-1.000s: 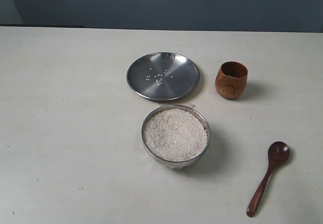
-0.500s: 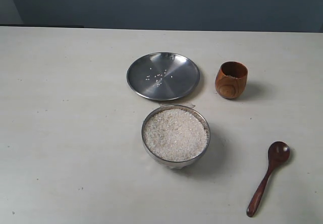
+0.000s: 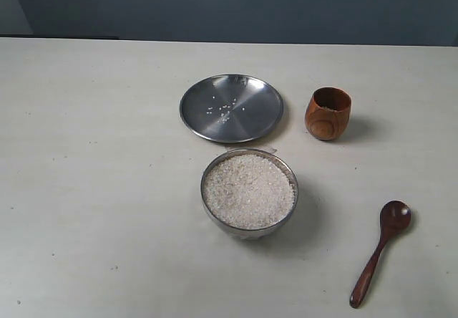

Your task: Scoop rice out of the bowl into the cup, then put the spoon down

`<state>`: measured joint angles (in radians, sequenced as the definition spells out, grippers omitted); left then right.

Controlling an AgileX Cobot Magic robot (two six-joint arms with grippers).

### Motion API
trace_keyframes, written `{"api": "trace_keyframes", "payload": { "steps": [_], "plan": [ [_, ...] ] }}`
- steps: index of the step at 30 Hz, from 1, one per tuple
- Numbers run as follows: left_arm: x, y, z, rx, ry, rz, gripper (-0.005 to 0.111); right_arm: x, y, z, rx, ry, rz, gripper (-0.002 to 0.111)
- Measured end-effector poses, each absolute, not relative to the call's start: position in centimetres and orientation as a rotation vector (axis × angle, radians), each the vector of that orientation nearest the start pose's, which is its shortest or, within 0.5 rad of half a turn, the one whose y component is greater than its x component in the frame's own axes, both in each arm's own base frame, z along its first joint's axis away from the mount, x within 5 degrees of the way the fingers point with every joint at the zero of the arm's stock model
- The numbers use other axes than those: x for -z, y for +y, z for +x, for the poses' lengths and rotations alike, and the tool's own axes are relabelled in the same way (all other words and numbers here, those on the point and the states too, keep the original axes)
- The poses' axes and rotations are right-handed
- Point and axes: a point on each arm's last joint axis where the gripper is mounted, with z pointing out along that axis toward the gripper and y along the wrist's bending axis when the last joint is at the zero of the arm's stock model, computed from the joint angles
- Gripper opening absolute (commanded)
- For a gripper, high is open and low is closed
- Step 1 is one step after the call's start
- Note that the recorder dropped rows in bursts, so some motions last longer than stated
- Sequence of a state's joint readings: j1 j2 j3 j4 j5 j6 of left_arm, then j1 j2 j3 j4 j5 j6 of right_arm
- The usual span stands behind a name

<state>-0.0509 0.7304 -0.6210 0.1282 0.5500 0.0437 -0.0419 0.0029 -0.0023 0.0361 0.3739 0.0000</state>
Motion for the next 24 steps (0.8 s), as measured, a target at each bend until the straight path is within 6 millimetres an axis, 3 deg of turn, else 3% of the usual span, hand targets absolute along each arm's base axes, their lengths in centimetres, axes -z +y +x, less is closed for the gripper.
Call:
{"api": "trace_keyframes", "payload": {
  "steps": [7, 12, 24],
  "plan": [
    [-28.7, -1.5, 17.3, 0.107, 2.425, 0.082, 0.000, -18.0, -0.1, 5.3, -0.006, 1.857, 0.061, 0.000],
    [-29.1, -2.4, 18.2, 0.259, 2.405, 0.003, 0.000, -18.0, -0.1, 5.3, -0.006, 1.857, 0.061, 0.000],
    [-29.1, -2.5, 18.4, 0.265, 2.387, -0.004, 0.000, -18.0, -0.1, 5.3, -0.006, 1.857, 0.061, 0.000]
  ]
}}
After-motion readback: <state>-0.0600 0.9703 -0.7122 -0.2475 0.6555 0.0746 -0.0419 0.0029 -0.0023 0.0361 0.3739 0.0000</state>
